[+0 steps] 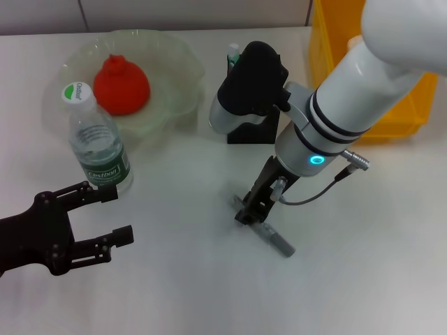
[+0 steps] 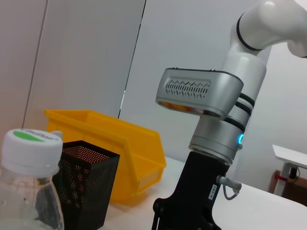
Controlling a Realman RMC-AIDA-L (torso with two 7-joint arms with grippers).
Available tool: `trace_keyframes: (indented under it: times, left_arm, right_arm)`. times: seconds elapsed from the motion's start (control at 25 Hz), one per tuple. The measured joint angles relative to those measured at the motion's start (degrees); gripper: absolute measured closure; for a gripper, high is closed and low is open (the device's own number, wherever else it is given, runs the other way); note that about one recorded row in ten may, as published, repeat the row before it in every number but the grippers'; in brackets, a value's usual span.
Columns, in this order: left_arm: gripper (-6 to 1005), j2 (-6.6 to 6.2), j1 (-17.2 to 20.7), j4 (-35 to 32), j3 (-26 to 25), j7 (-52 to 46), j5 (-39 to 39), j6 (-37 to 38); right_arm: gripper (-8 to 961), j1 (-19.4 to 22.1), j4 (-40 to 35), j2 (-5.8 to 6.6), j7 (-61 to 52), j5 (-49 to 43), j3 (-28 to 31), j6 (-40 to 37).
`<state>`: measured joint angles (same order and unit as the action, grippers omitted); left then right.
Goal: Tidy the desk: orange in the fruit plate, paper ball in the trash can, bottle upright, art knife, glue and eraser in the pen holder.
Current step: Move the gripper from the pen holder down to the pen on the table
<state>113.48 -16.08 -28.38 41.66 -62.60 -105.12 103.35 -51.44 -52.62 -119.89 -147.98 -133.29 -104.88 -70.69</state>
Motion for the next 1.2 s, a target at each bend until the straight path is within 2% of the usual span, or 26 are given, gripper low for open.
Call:
trace_keyframes:
  times: [0.4, 0.64, 0.76, 0.88, 1.04, 1.12, 1.2]
  left_arm:
    - [197, -0.02, 0.0, 0.0, -0.1, 0.0, 0.0, 0.0]
    - [197, -0.02, 0.0, 0.0, -0.1, 0.0, 0.0, 0.0]
    - [197, -0.02, 0.0, 0.0, 0.0, -0.1, 0.0, 0.0]
    - [197, -0.02, 0.0, -0.2, -0.2, -0.4, 0.0, 0.2]
    - [197, -0.05, 0.1, -0.2, -0.3, -0.5, 0.0, 0.4]
    - [197, -0.04, 0.3, -0.2, -0.4, -0.5, 0.1, 0.3]
    - [197, -0.03, 0.4, 0.0, -0.4, -0.3, 0.3, 0.2]
  right_arm:
    - [675, -0.3, 0.1, 0.00, 0.2, 0.8, -0.1, 0.0]
    - [836, -0.1, 0.0, 0.01, 0.2, 0.8, -0.7, 0.2]
    - [848, 0.8, -1.4, 0.01, 0.3, 0.8, -0.4, -0.4]
    - [860, 3.4, -6.4, 0.34, 0.5, 0.7, 2.0, -2.1]
    - [875, 10.2, -17.2, 0.37, 4.2, 2.7, 12.9, -4.9]
    - [888, 14.7, -20.8, 0.29, 8.9, 8.8, 18.7, -3.5]
    - [901, 19.2, -20.5, 0.35, 17.0, 18.8, 24.2, -1.4]
